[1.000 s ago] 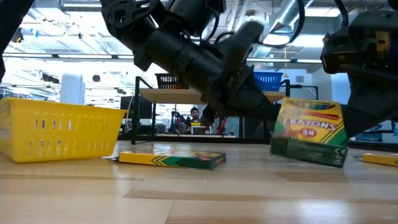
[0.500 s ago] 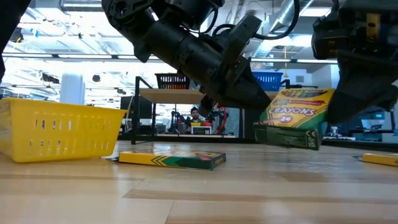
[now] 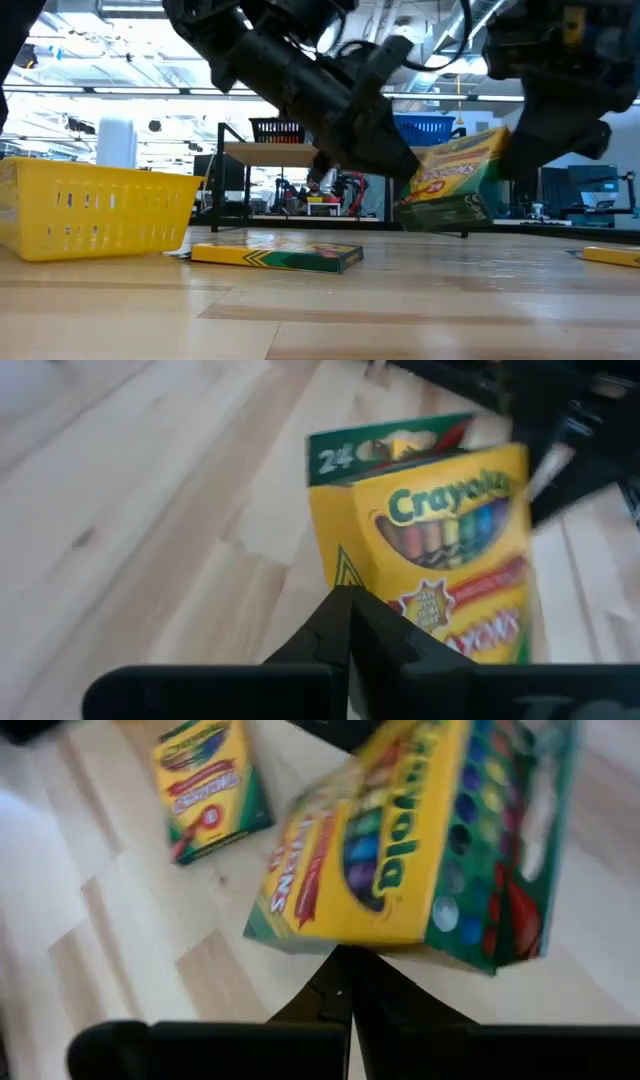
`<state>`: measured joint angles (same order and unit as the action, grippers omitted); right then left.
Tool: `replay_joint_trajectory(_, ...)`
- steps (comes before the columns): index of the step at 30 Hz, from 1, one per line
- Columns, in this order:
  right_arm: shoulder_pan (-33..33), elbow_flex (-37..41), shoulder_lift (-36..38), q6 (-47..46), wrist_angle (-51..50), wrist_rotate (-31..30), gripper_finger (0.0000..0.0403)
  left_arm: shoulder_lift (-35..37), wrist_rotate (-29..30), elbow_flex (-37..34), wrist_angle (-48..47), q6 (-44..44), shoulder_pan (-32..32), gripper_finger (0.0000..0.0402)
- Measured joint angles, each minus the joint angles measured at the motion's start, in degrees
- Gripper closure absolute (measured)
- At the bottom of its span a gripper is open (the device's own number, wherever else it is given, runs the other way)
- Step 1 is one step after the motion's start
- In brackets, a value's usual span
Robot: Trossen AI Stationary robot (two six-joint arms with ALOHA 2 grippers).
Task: Pick & Place Office Desk Supplies
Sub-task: Put the yellow crayon box into the yellow bin
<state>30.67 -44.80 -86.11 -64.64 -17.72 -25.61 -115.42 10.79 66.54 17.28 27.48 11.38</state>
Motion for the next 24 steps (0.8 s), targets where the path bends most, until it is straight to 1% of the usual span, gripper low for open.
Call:
replay_joint_trajectory(2, -0.6, -0.1, 0.0, 0.8, -0.4, 0.0, 0.0403, 1.5, 0.9, -0.4, -0.5, -0.3, 0.0, 0.0402)
replay_joint_trajectory(8, -2.4, -0.2, 0.0, 3.4, 0.8, -0.3, 0.0403, 6.1, 0.9, -2.9, -0.5, -1.4, 0.2, 0.0402)
replay_joint_trajectory(12, -3.6, -2.1, 0.0, 6.6, 0.3, 0.1, 0.0403, 8.1, 2.5, -4.6, -0.7, -1.3, 0.2, 0.0402)
replay_joint_trajectory(17, -5.6, -5.8, 0.0, 11.2, -1.2, 1.9, 0.0403, 9.3, 5.0, -5.8, -1.4, -1.3, 0.2, 0.0402)
replay_joint_trajectory(24, -7.8, -8.5, 0.0, 15.3, -1.6, 3.6, 0.0403, 10.3, 6.0, -5.9, -3.6, -1.2, 0.2, 0.0402)
